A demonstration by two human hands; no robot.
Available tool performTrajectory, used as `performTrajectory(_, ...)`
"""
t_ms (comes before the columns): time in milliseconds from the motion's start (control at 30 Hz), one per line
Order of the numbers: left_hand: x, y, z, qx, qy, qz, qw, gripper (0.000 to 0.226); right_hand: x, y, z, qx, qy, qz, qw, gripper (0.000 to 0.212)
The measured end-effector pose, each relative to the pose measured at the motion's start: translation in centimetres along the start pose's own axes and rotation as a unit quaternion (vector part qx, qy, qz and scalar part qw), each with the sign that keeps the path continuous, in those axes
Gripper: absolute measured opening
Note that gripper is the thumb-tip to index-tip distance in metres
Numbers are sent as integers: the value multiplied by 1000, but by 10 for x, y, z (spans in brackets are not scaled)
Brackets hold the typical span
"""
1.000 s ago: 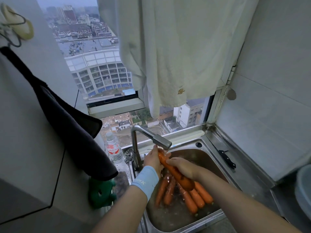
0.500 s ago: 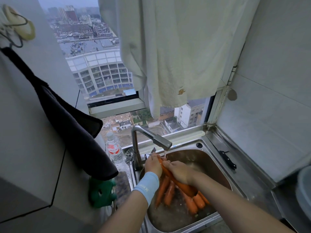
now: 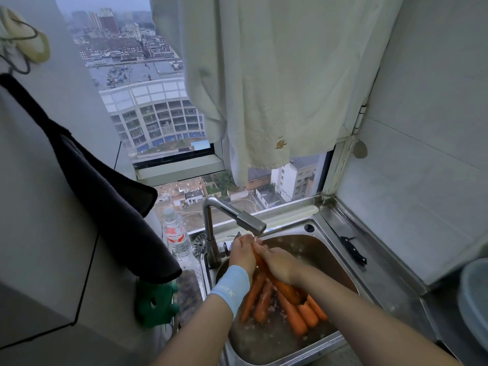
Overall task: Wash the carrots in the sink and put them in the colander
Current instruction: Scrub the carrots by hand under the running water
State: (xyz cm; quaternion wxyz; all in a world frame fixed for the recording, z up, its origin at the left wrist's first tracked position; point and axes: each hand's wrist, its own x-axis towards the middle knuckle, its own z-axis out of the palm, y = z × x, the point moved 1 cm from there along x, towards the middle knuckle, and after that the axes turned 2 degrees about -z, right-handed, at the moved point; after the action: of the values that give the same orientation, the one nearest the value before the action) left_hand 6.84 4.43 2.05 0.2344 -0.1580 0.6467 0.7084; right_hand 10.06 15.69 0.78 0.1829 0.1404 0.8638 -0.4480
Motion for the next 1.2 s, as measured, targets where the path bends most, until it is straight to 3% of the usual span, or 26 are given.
performTrajectory(67, -4, -4, 1, -74, -71, -35, 994, 20, -1, 5, -7, -5, -4, -2, 1000, 69)
performTrajectory(133, -5, -10, 0, -79, -92, -41, 992, 17, -5, 8, -9, -4, -20, 2, 1000, 67)
performTrajectory(267, -6, -9, 3, 44, -14, -10, 999, 19, -9, 8, -4, -17, -22, -1, 1000, 68)
performTrajectory(433, -3, 1, 2, 85, 93, 49, 991, 36, -7, 0, 4, -25, -11, -9, 1000, 70)
performTrajectory(567, -5, -7, -2, -64, -62, -33, 995, 17, -7, 3, -5, 1, -7, -2, 1000, 65)
performTrajectory(633, -9, -11, -2, -50, -91, -40, 994, 19, -7, 7, -7, 8, -13, 2, 1000, 67)
performTrajectory(800, -12, -5, 8, 62, 12, 22, 998, 17, -8, 6, -3, 6, -9, 1, 1000, 70)
performTrajectory(967, -3, 3, 8, 8, 103, 36, 994, 41, -12, -2, -4, -13, -3, -32, 999, 65)
performTrajectory(1033, 0, 3, 2, -70, 73, 1, 995, 43, -8, 1, -5, -4, -1, -29, 1000, 65)
performTrajectory(1133, -7, 1, -2, -224, -58, -75, 970, 32, -3, 7, -9, 26, -3, -15, 1000, 68)
performTrajectory(1200, -7, -6, -5, -198, -108, -64, 972, 34, -4, 7, -10, 30, -11, -12, 999, 68)
